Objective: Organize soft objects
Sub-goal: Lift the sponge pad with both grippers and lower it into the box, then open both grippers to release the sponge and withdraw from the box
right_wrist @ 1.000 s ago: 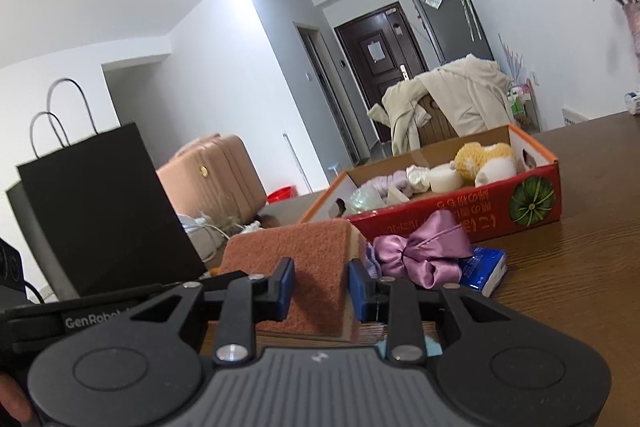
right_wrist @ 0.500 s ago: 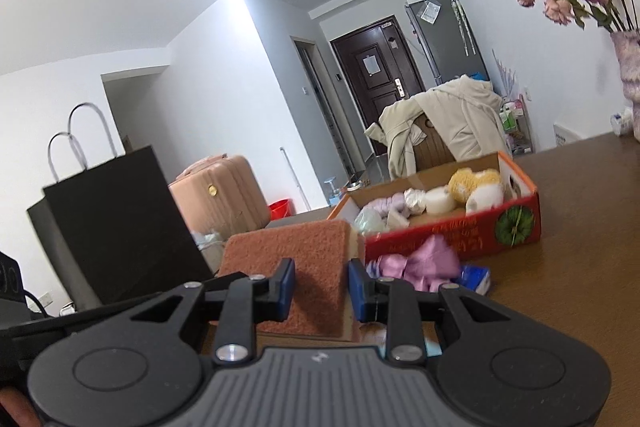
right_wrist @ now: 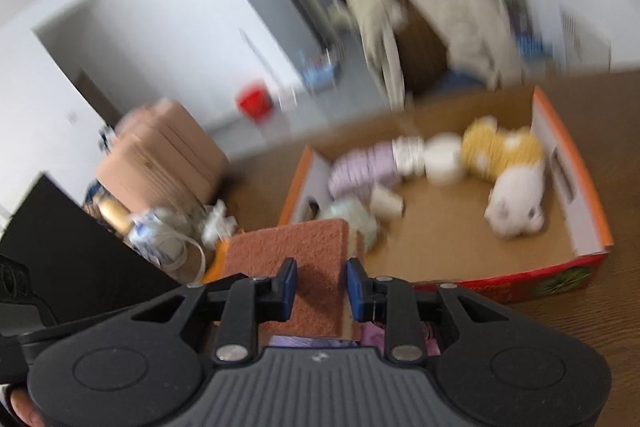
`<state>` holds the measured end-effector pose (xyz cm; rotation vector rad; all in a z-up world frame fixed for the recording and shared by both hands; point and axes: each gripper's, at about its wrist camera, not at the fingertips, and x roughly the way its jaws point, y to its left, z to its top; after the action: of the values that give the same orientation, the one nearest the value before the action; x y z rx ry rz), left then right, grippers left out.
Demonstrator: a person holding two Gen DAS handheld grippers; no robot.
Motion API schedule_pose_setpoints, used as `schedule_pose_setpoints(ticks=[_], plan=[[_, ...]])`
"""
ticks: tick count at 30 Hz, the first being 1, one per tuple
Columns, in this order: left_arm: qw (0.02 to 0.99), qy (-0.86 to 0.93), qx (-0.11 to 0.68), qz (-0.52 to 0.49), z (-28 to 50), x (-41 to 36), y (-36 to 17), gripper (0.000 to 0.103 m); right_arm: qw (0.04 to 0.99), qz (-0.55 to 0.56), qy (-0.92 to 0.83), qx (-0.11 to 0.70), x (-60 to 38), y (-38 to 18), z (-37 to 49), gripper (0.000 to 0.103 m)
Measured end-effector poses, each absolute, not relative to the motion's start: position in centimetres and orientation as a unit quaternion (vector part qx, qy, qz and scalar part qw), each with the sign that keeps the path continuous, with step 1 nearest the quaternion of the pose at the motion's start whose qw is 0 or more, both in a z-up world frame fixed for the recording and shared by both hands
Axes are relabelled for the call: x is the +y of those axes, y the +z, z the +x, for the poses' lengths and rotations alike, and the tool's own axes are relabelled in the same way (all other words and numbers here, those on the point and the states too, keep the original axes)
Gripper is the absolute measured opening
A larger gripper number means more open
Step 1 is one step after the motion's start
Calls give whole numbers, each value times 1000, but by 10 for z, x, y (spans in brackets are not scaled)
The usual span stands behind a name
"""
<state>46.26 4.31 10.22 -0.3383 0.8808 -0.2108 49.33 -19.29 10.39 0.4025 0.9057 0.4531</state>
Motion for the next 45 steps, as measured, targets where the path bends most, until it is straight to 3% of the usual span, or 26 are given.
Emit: schedule_pose_setpoints(ticks=[10,22,26,30,33,37,42,45], plan=[[853,-68,499,-138,542,43,46,33,801,194,177,538,-167,42,590,27],[883,-60,461,-69,539,30,28,35,827,164,175,509,-154,12,597,29],[895,-54,439,-52,530,26,34,45,823,174,181,509,-155,8,594,29],[904,-58,421,-45,515,27,53,66,825,184,182,502,-158,14,585,29],[913,-64,401,-32,499,24,71,69,841,176,180,480,-163,37,571,33],[926,-71,370,-13,470,19,100,74,869,148,176,438,-177,81,543,49],[938,-70,338,-4,434,14,133,80,899,102,155,397,-202,133,495,57],[945,-68,320,-1,410,12,151,85,908,93,139,384,-221,154,468,68]])
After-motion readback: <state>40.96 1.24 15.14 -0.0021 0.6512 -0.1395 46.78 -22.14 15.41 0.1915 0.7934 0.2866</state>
